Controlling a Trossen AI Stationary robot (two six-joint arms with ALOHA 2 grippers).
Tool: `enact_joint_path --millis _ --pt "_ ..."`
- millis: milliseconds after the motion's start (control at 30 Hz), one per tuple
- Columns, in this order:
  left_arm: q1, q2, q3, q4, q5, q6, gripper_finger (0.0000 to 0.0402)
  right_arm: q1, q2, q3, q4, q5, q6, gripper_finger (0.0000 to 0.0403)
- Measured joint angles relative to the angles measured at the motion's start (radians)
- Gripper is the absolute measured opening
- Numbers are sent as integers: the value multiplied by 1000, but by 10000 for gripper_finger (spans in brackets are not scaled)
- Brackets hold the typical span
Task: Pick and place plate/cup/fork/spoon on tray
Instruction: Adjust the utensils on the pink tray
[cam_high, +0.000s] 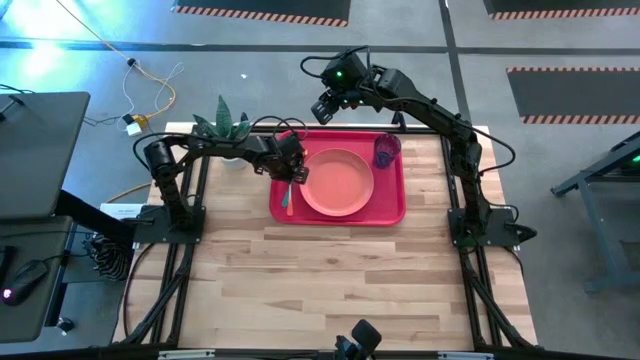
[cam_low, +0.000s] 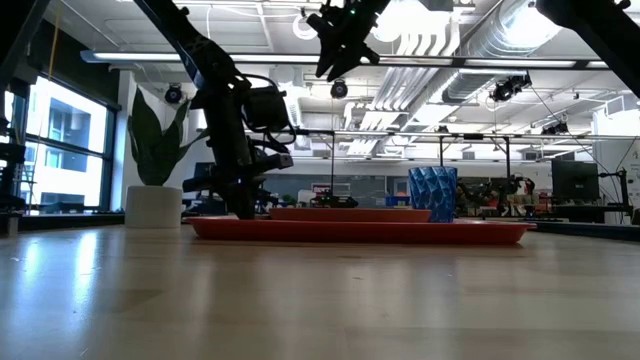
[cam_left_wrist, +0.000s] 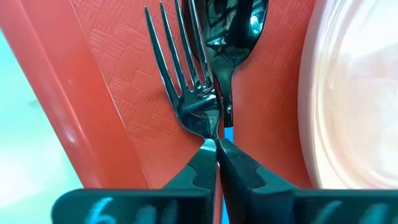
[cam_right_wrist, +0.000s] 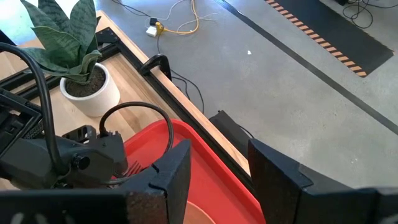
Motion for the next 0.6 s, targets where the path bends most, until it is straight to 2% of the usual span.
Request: enact_joint_path --millis 600 --pt "20 -32 -3 -28 4 51 1 0 0 0 0 0 0 149"
